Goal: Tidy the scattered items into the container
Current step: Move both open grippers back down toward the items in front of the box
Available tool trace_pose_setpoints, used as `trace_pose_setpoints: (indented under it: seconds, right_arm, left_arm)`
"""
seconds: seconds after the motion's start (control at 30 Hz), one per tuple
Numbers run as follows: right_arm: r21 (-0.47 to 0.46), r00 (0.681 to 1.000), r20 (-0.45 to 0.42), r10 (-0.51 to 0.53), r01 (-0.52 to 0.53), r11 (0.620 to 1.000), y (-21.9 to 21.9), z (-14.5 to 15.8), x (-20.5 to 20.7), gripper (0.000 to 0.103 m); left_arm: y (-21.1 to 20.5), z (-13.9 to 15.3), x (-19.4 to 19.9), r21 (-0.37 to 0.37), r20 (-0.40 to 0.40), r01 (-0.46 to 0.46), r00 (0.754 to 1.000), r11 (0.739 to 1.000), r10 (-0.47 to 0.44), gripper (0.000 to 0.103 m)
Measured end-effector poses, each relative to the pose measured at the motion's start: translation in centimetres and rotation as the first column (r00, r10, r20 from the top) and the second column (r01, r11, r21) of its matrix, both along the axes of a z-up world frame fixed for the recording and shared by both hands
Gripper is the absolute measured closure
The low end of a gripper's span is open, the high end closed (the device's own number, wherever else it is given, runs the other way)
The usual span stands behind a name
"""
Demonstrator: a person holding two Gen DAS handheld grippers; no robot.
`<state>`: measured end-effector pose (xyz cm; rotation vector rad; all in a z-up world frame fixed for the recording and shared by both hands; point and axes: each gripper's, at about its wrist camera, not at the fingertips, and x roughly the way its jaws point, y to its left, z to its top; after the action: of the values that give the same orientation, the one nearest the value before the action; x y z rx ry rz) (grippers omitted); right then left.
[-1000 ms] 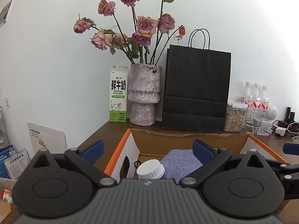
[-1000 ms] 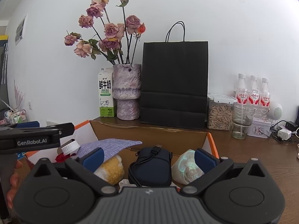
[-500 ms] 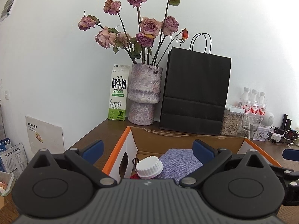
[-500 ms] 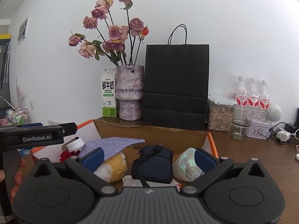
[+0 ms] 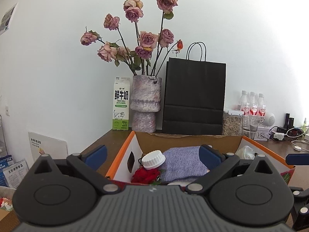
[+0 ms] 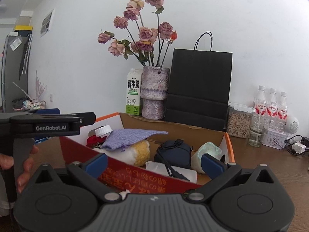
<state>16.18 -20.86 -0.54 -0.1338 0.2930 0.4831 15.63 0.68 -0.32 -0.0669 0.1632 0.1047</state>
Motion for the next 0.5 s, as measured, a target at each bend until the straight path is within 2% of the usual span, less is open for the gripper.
trace_pose_setpoints:
  seconds: [0.27,0.5]
  right_arm:
    - [-0.054,0.997,-0.071,0.042,-0.046,0.998,0.7,-1.6,-1.1,0.0]
    - [-0.093,0.989,-0.146,-0.031,0.017,0.995,0.6,-2.5,-0.2,0.002]
  left_arm:
    - [0.3,-1.0,-1.6,-0.016,-0.048,-0.024,0.999,1.0,0.024,0.0]
    - [0.8,-1.6,-2.5,-0.041,-0.09,-0.032,0.996,0.999,0.028,0.0]
